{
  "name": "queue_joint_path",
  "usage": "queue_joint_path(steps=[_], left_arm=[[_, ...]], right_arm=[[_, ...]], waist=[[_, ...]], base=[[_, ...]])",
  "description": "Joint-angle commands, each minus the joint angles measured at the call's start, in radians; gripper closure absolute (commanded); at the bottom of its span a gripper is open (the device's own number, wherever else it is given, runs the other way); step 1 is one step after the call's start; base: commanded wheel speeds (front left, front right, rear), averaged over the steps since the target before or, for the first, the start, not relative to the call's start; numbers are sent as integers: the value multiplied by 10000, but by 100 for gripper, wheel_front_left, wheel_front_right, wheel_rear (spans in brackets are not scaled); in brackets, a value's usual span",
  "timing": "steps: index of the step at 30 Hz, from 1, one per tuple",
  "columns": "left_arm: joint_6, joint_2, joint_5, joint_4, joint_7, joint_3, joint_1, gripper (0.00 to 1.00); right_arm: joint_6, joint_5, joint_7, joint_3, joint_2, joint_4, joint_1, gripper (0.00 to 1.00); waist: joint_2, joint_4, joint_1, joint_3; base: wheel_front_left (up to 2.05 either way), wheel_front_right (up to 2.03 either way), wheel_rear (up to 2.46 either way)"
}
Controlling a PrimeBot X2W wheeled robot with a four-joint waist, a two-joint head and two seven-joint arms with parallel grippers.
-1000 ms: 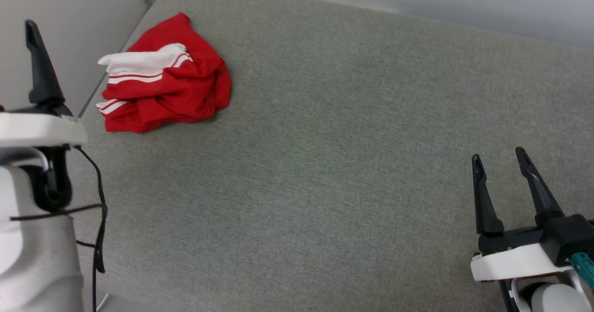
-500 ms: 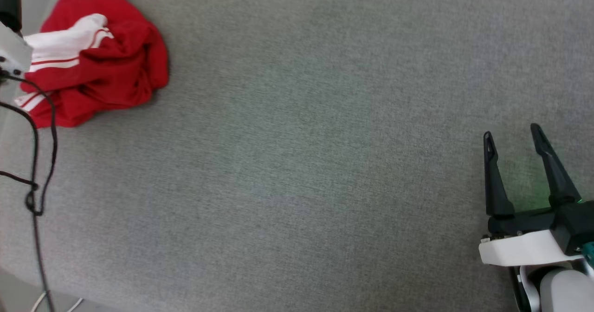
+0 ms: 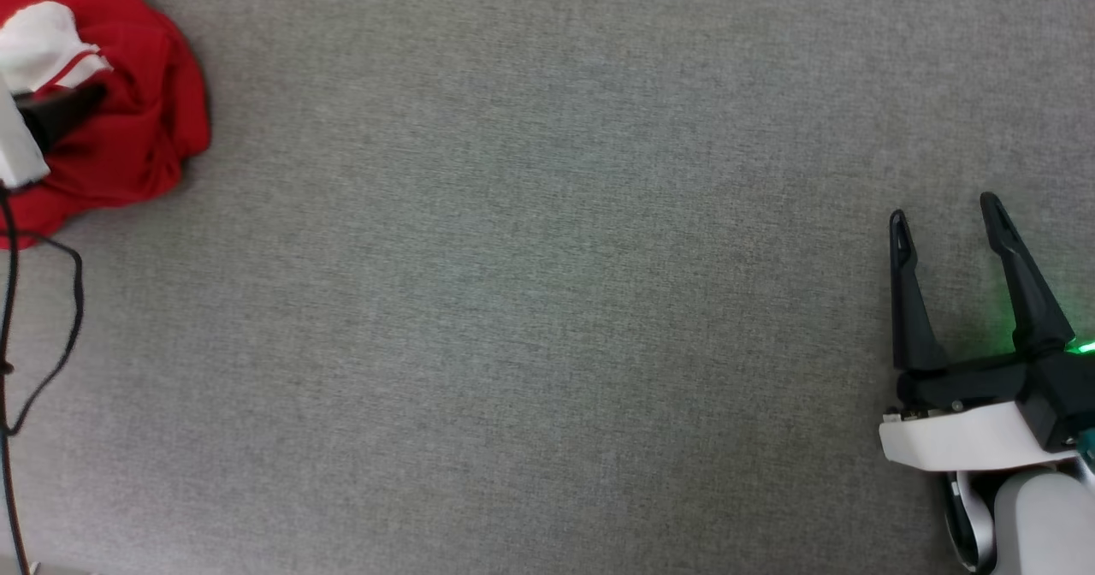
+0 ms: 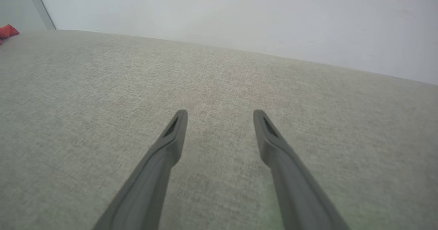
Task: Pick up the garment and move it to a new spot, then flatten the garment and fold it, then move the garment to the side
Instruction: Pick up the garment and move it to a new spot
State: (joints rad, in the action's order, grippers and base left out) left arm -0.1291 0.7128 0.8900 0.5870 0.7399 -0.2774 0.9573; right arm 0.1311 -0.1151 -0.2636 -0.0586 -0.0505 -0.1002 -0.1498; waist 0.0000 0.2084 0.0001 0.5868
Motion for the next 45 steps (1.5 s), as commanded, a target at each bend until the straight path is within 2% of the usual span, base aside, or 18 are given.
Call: queue_joint_path(steps=[1,6,10,11,12,18,20,24,31,36,45], left_arm=[[-3,32,153,92,217,-112,-176,0],[-3,-24,241,439,977,-1051,-536,0],[-3,-322,461,723,949,-1566,-746,0],[-5,-343,508,763,935,-1663,-728,3],[-5,-346,546,787,903,-1755,-704,100],[-3,34,738,579,545,-2033,-236,100],[-3,476,700,360,282,-2143,189,100],[-2,865,579,-155,13,-2516,590,100],[-2,1070,223,-1243,-272,-3364,1195,100],[-2,964,157,-2232,-404,-4151,1569,100],[-2,-49,82,-3638,-826,-5538,2053,100]], right_arm=[[-7,-51,-18,-42,5,60,-160,0],[-7,-16,-15,-18,3,178,-283,0],[-8,63,-9,-9,3,266,-292,0],[-7,79,-7,-10,3,292,-291,0],[-7,79,-7,-10,3,328,-299,0],[-7,140,-7,11,5,435,-249,0],[-7,285,-15,136,5,476,-184,0],[-7,468,-19,240,6,556,-71,0],[-7,869,-19,312,6,747,250,0],[-7,1114,-21,404,8,843,510,0],[-7,1560,-21,419,11,946,729,0]], waist=[[0,-107,-1,123],[0,-263,-1,314],[0,-314,-1,353],[0,-320,-1,347],[0,-327,-1,337],[0,-330,-1,20],[0,-356,-1,-358],[0,-425,-1,-939],[0,-664,-1,-1978],[0,-1039,-1,-2571],[0,-2263,-1,-3138]], base=[[0,0,0],[0,0,0],[0,0,0],[0,0,0],[0,0,0],[0,0,0],[0,0,0],[0,0,0],[0,0,0],[0,0,0],[0,0,0]])
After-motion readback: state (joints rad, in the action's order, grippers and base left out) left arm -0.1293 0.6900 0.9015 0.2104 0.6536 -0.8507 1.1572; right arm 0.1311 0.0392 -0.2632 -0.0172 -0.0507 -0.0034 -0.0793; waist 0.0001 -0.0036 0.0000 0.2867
